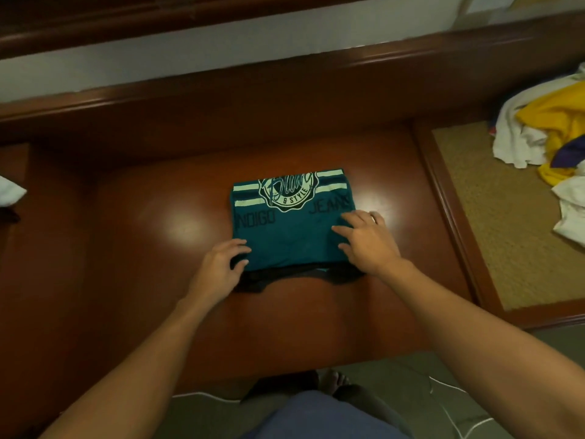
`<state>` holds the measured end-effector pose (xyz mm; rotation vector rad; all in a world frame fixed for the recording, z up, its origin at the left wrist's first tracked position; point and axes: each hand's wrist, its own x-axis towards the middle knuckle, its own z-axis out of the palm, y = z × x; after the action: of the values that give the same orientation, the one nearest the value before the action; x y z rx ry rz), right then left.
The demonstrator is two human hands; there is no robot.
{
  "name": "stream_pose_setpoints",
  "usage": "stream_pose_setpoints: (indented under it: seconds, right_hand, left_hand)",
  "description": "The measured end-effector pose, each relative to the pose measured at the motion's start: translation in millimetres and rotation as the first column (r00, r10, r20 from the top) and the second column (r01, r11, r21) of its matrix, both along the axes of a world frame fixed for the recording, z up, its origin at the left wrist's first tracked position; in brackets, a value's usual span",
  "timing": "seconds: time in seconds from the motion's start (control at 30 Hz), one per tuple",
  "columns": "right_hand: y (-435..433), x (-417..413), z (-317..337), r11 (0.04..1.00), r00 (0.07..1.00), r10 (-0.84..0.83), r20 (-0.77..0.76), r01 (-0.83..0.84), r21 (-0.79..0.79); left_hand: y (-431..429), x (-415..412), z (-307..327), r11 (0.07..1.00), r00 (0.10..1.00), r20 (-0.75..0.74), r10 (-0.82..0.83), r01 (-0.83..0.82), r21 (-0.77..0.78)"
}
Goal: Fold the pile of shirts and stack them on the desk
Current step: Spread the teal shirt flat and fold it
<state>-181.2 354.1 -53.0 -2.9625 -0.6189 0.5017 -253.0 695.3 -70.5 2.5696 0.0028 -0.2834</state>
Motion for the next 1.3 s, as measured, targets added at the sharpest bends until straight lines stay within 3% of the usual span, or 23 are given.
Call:
stream_pose_setpoints:
  seconds: [0.07,0.13,0.2,0.27,0.7,1.0,1.13,1.3]
  right_hand:
    - [-13.7,-14.6,0.1,0.996,0.997,0.073,0.020,-0.074,0.047]
    - [-30.4,-30.4,-6.4,0.991,0.992,0.124,-0.009,-0.124,0.045]
    - [-42.5,-41.6,-13.9,0.990,0.990,0.139,-0.031,-0.138,0.018]
    - [-47.7,-45.1,-19.3,0.992,0.991,0.127,-0.029,-0.127,0.020]
    - [-38.6,-61.0,-35.4,0.967,0.974,-0.064,0.218,0.006,0.256]
    - [-66.4,-100.6,45.1,0.928,0.997,-0.076,-0.028,0.081,0.363]
    - [-79.1,-122.8,93.2,0.916,0.979,-0.114,-0.171,0.170,0.363]
    - [-91.1,-138.8,157.4,0.888,0.942,-0.102,-0.320,0.231,0.398]
  left_hand:
    - [17.6,-7.7,-0.1,0.979,0.991,0.056,-0.123,0.112,0.171]
    - [28.3,-16.0,-1.9,0.909,0.951,0.011,-0.309,0.292,0.298]
    - [33.8,-19.0,-5.3,0.807,0.885,-0.056,-0.462,0.445,0.387]
    - [35.8,-16.0,-9.4,0.755,0.853,-0.118,-0.508,0.507,0.417]
    - [8.4,-26.4,-1.7,0.899,0.934,0.068,-0.350,0.315,0.305]
    - [-27.1,-88.3,74.6,0.996,0.996,-0.040,-0.086,0.086,0.011]
    - [-40.7,-120.8,112.6,0.992,0.990,-0.142,0.027,-0.044,-0.118]
    - [-41.9,-144.6,159.6,0.961,0.985,-0.160,0.070,-0.110,-0.254]
